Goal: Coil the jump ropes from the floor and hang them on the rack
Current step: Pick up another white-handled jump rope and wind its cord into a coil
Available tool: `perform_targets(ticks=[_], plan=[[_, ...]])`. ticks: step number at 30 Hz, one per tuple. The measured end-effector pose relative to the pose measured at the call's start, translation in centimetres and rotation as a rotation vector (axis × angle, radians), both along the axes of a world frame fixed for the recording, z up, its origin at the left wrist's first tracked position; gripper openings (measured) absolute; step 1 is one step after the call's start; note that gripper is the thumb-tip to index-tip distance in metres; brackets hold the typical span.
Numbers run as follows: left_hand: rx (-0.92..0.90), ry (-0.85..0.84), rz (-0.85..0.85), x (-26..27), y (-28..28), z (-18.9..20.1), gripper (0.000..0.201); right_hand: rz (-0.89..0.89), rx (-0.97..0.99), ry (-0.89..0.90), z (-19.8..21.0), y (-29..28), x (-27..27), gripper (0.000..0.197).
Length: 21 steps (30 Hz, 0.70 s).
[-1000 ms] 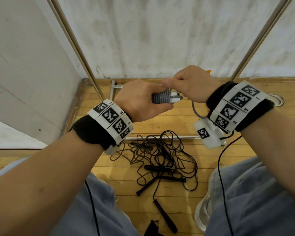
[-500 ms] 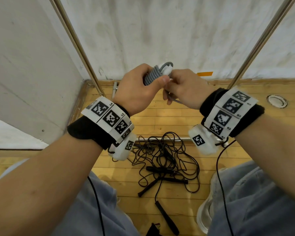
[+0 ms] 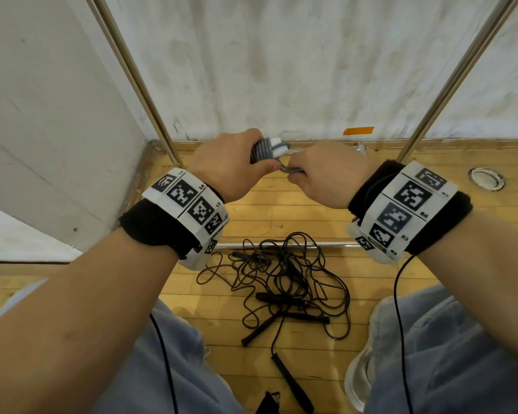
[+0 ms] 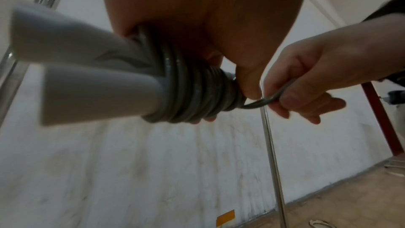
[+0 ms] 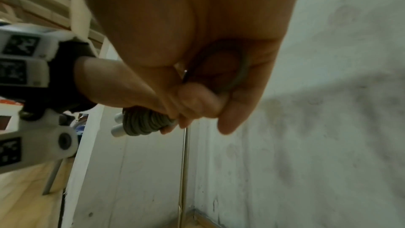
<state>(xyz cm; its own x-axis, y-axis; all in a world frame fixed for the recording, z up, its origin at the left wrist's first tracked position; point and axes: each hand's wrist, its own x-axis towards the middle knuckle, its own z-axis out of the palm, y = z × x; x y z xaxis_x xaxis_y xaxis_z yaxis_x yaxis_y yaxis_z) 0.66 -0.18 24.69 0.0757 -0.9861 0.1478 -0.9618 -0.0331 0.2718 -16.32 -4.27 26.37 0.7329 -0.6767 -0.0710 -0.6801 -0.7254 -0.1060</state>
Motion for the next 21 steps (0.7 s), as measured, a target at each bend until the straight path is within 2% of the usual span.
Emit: perform_targets(ticks=[3, 7, 10, 13, 15, 17, 21], plan=[[0.103, -0.043, -0.018, 0.5, -0.2, 0.1, 0.036, 0.002, -0.007, 0.016, 0.6, 0.1, -0.2, 0.03], [0.22, 0.01, -0.179, -0.3, 0.1, -0.3, 0.023, 0.043, 0.04, -0.12, 1.1, 0.1, -0.5, 0.028], [0.22, 0.103, -0.247, -0.7, 0.2, -0.4, 0.025, 0.02, 0.128, -0.298, 1.2, -0.1, -0.6, 0.019], [0.178, 0.211, -0.261, -1.3, 0.7, -0.3, 0.033, -0.091, 0.283, -0.584, 1.5, -0.6, -0.5, 0.007], [0.132, 0.292, -0.248, -1.9, 1.1, -0.3, 0.039, -0.126, 0.358, -0.712, 1.7, -0.9, -0.6, 0.013], [0.089, 0.403, -0.221, -2.5, 1.5, 0.1, 0.03, -0.148, 0.454, -0.783, 2.0, -1.4, -0.7, 0.016], [0.065, 0.774, -0.212, -3.2, 2.2, 1.4, 0.033, -0.224, 0.776, -1.02, 1.8, -1.7, -0.7, 0.02]])
